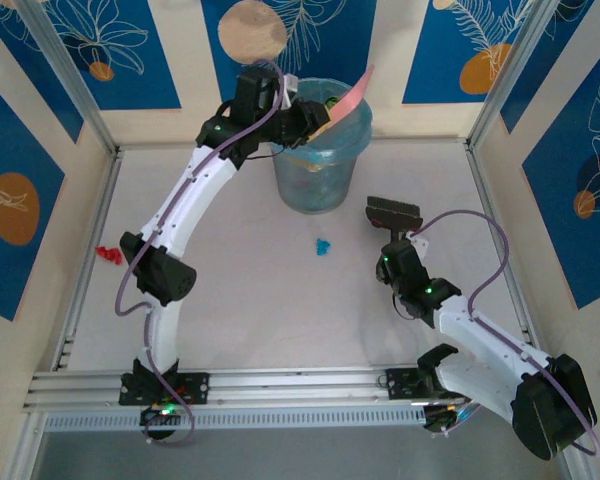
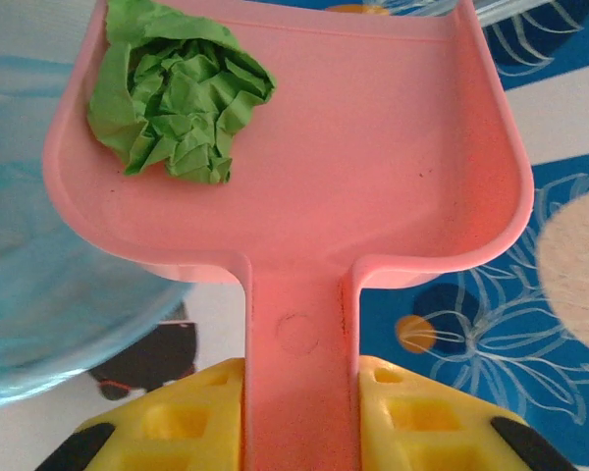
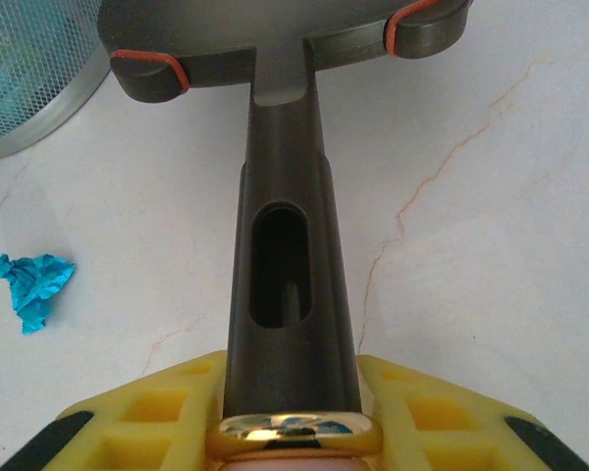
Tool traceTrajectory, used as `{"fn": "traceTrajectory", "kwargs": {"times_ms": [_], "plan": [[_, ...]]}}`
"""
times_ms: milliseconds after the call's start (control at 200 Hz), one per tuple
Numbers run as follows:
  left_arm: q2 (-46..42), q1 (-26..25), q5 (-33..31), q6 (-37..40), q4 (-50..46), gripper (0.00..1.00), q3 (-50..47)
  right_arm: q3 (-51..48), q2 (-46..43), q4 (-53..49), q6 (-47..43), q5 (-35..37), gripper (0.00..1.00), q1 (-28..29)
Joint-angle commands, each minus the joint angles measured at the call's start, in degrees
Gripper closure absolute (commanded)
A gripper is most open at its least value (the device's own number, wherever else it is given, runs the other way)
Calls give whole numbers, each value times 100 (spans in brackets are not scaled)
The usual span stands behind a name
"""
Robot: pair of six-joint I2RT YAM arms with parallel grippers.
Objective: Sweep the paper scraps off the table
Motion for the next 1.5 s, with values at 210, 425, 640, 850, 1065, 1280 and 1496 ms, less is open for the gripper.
{"fn": "traceTrajectory", "kwargs": {"times_ms": [210, 425, 640, 850, 1065, 1280, 1496], "plan": [[-1059, 210, 297, -1353, 2349, 100, -2173, 96, -197, 265, -355, 265, 100, 18], [-1345, 165, 165, -1541, 2773, 100, -2537, -37, -304, 395, -485, 256, 100, 4], [-1667, 175, 57, -2199, 4043, 100, -3485, -37, -305, 415, -516, 238, 100, -2], [-1527, 147, 70, -2674, 4720, 100, -3679, -41, -313, 415, -529, 228, 100, -5], [-1607, 133, -117, -3066, 5563, 100, -4200, -59, -314, 454, -576, 217, 100, -4], [-1451, 108, -389, -3598, 6312, 100, -4424, -59, -317, 463, -610, 193, 100, -14], [-1139, 51, -553, -4002, 6721, 100, -4215, -59, -314, 499, -641, 153, 100, -8]]}}
